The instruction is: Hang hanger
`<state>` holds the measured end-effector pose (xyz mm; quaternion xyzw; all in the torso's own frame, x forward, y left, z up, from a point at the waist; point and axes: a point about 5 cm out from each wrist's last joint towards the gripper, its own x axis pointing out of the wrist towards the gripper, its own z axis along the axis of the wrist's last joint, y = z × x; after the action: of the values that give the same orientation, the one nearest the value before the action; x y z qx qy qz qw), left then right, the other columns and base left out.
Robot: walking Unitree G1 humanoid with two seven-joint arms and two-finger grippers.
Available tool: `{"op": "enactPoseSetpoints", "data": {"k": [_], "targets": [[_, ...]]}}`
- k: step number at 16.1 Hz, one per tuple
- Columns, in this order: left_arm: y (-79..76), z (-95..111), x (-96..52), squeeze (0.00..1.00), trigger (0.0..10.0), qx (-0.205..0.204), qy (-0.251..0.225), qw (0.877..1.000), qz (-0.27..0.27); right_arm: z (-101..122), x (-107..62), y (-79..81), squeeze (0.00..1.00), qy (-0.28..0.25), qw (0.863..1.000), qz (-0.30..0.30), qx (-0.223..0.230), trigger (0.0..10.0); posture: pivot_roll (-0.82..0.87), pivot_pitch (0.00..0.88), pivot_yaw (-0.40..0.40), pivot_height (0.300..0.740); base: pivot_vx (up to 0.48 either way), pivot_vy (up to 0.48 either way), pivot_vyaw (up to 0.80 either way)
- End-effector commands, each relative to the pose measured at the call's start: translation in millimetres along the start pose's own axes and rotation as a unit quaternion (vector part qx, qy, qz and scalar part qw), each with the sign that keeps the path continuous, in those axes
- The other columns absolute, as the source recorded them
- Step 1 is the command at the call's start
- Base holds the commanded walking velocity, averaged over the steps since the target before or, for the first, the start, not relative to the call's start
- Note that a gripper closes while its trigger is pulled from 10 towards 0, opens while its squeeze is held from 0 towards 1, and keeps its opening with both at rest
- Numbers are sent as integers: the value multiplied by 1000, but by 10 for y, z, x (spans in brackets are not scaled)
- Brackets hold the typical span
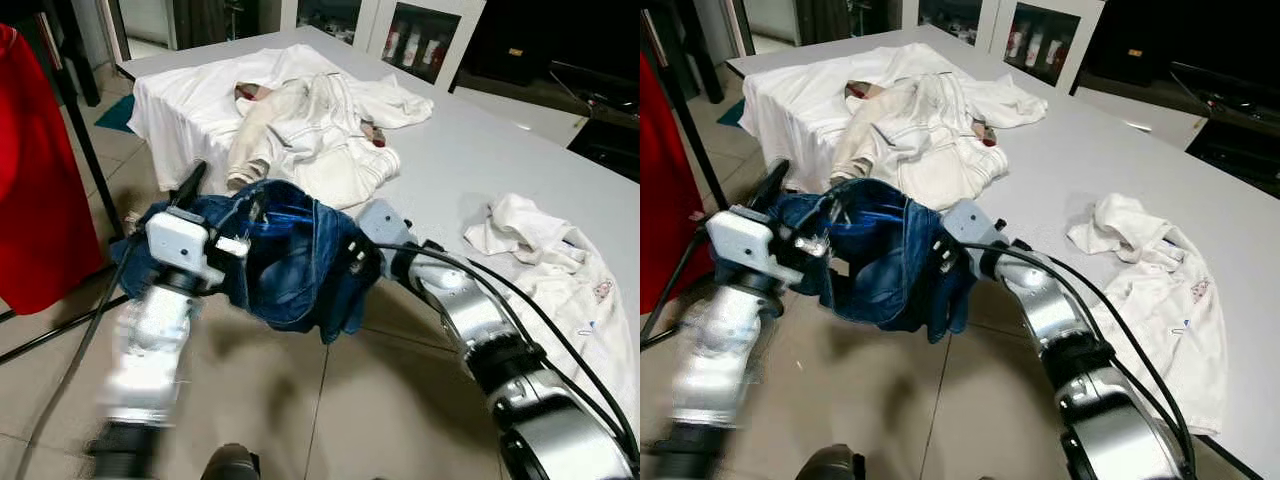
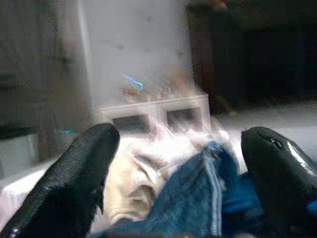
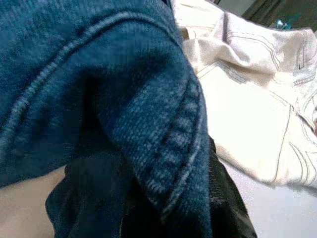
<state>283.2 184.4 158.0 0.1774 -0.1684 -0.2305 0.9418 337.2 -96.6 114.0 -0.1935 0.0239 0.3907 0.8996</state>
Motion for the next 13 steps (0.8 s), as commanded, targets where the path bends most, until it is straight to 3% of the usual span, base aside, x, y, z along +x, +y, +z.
{"op": "enactPoseSetpoints", "data": {"k": [1,4,9,13], "targets": [[-6,-231,-180,0,10000,10,98,990,-97,-79,-173,-72,0,-11,1000,5,9,0,209,1,-110,710,0,0,0],[-7,-266,-178,0,10000,34,110,989,-90,-137,-206,34,0,-4,999,33,4,0,208,4,-110,710,0,0,0],[44,-277,-197,0,10000,33,126,987,-94,-188,-294,214,0,-10,997,73,9,0,197,14,-106,710,0,0,0],[-72,-137,-141,0,10000,32,70,993,-94,-221,-311,284,0,-4,997,74,13,0,192,23,-106,710,0,0,0]]}}
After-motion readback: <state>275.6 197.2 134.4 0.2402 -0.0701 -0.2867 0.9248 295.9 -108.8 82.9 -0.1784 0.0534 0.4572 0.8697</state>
